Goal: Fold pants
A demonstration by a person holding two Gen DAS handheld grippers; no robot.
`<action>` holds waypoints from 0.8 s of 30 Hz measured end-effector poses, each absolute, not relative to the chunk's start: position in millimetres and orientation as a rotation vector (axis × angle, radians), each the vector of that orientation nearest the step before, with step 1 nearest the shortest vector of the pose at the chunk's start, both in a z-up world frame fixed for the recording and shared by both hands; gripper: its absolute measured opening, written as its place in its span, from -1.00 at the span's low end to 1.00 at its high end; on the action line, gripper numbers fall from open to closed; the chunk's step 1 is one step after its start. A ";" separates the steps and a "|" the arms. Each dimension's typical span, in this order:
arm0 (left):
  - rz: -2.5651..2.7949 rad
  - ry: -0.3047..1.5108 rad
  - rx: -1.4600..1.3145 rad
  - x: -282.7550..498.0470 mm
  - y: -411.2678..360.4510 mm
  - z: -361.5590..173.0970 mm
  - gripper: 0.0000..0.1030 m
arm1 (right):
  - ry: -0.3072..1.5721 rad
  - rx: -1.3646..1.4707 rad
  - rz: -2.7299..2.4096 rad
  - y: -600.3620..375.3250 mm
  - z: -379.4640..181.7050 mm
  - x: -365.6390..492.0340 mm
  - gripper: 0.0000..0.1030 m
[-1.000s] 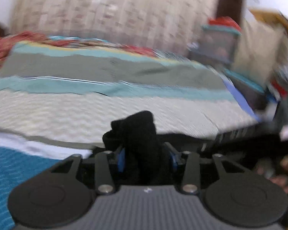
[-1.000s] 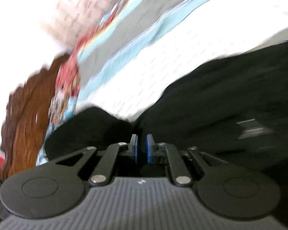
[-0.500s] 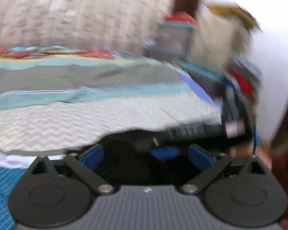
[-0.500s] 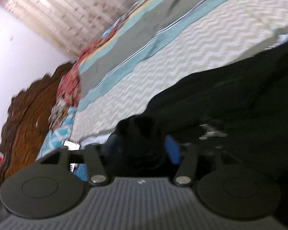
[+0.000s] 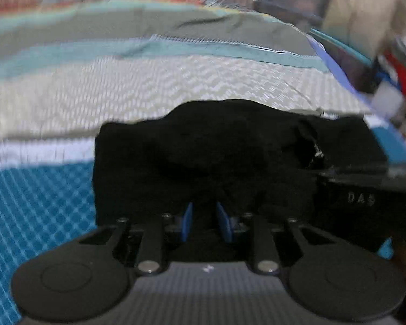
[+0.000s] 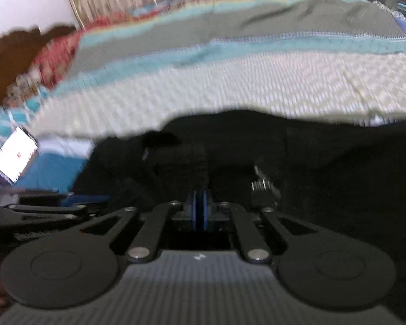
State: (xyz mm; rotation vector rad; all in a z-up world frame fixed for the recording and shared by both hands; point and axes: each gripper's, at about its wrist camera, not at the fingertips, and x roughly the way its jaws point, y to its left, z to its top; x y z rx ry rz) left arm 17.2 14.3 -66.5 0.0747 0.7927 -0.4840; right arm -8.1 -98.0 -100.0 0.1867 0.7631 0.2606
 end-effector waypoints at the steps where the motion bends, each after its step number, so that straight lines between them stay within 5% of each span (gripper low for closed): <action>1: -0.484 0.787 0.100 15.2 12.3 -65.2 -0.61 | 0.756 0.203 0.264 -97.8 -96.6 -6.2 -0.78; 4: -0.491 0.825 0.078 19.1 20.3 -53.1 -0.53 | 0.668 0.318 0.272 -126.2 -77.4 -11.5 -0.54; 6: -0.490 0.822 0.021 21.1 33.7 -38.2 -0.28 | 0.557 0.370 0.188 -160.1 -65.4 -26.9 -0.08; 15: -0.552 0.719 -0.115 36.3 45.9 26.0 -0.13 | 0.509 0.612 -0.245 -311.4 -98.3 -95.7 0.22; 17: -0.598 0.740 -0.115 42.9 29.2 30.5 -0.08 | 0.554 0.671 -0.240 -316.3 -111.9 -96.9 0.21; 20: -0.667 0.759 -0.065 48.2 -6.6 38.6 -0.02 | 0.619 0.699 -0.178 -303.3 -122.8 -87.5 -0.66; 24: -0.764 0.775 -0.007 48.0 -64.3 55.9 0.40 | 0.525 0.554 -0.091 -261.8 -88.4 -85.9 -0.69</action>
